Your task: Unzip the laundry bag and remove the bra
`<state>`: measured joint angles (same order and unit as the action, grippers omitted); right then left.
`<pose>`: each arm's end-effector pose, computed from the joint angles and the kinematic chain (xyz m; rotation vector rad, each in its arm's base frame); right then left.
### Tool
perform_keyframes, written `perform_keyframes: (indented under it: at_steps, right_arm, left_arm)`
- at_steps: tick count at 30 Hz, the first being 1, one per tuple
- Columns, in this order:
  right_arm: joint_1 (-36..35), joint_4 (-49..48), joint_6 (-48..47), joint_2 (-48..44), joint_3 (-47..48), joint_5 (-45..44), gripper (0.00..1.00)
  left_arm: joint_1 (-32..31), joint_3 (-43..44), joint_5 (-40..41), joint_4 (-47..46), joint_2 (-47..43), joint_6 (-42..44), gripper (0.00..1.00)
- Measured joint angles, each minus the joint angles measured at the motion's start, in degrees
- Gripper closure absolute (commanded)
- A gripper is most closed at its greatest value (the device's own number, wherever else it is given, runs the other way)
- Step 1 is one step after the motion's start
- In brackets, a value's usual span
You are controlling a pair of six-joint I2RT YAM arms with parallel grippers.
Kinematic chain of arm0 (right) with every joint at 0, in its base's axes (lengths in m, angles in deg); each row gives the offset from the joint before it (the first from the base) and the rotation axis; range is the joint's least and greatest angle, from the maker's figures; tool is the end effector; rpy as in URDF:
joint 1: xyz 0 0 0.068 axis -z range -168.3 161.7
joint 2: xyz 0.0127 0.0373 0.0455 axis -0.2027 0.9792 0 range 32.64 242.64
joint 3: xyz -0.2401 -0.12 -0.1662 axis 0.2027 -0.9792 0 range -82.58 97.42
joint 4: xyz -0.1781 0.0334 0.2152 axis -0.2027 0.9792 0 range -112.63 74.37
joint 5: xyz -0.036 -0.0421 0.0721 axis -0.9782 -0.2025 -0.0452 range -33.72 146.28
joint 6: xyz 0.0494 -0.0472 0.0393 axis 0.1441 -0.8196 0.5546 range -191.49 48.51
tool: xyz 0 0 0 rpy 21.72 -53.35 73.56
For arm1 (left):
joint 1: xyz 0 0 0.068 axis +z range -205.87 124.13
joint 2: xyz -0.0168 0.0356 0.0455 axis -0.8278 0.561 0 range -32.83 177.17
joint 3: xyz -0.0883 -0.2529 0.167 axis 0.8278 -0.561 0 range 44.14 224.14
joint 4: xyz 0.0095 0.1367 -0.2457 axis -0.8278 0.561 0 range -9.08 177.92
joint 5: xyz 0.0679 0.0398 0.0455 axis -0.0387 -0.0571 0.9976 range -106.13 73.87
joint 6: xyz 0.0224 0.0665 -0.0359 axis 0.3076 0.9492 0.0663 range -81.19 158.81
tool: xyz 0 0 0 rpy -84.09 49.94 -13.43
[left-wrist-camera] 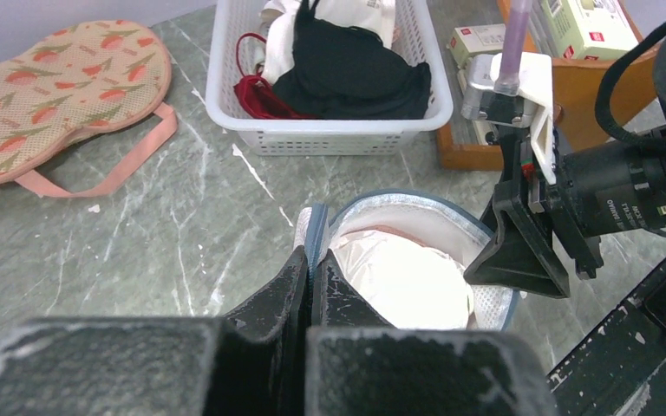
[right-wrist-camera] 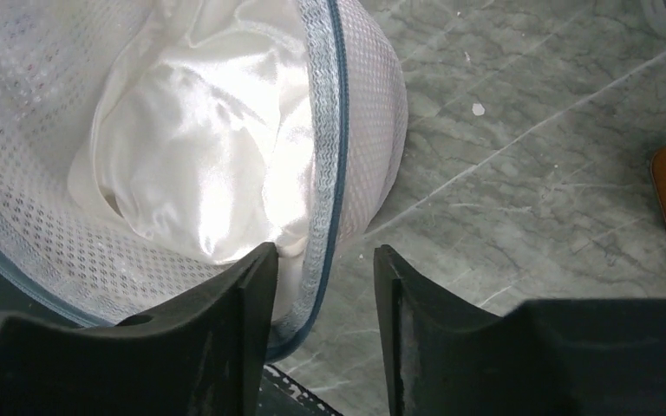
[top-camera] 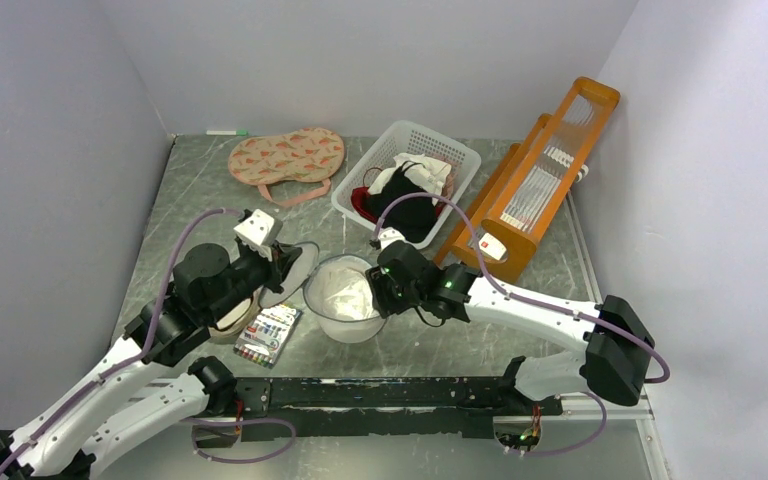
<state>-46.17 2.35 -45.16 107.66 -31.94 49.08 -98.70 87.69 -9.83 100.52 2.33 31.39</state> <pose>0.1664 0.2489 0.2488 -0.6204 2.4106 0.5017 0.1233 -0.1041 0.3617 0.4685 1.7345 -0.5364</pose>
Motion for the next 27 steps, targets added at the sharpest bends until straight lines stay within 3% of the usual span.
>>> perform_keyframes:
  at_steps: [8,10,17,23,24,25,27]
  right_arm:
    - [0.0,-2.2,0.7,0.0,-1.2,-3.0,0.9]
    - [0.0,-2.5,0.7,0.0,-1.2,-3.5,0.96]
    - [0.0,-4.2,0.6,-0.5,-3.7,-4.6,1.0]
    - [0.0,-4.2,0.6,-0.6,-4.3,-4.8,1.0]
    - [0.0,-4.4,0.6,-0.7,-4.4,-4.8,1.0]
    - [0.1,-4.5,0.6,-0.7,-4.6,-4.9,1.0]
    - [0.1,-4.5,0.7,-1.0,-4.9,-5.0,1.0]
  left_arm:
    - [0.0,0.0,4.4,0.2,0.6,-1.7,0.93]
    - [0.0,0.1,6.1,0.6,1.9,-2.3,0.89]
    - [0.0,0.2,11.5,3.3,8.5,-4.3,0.78]
    - [1.6,2.0,16.7,6.5,13.7,-6.3,0.57]
    - [1.9,2.2,17.3,6.9,14.4,-6.6,0.51]
    - [2.2,2.5,18.2,7.6,15.3,-6.9,0.35]
    - [2.9,2.7,20.2,8.6,16.1,-7.5,0.17]
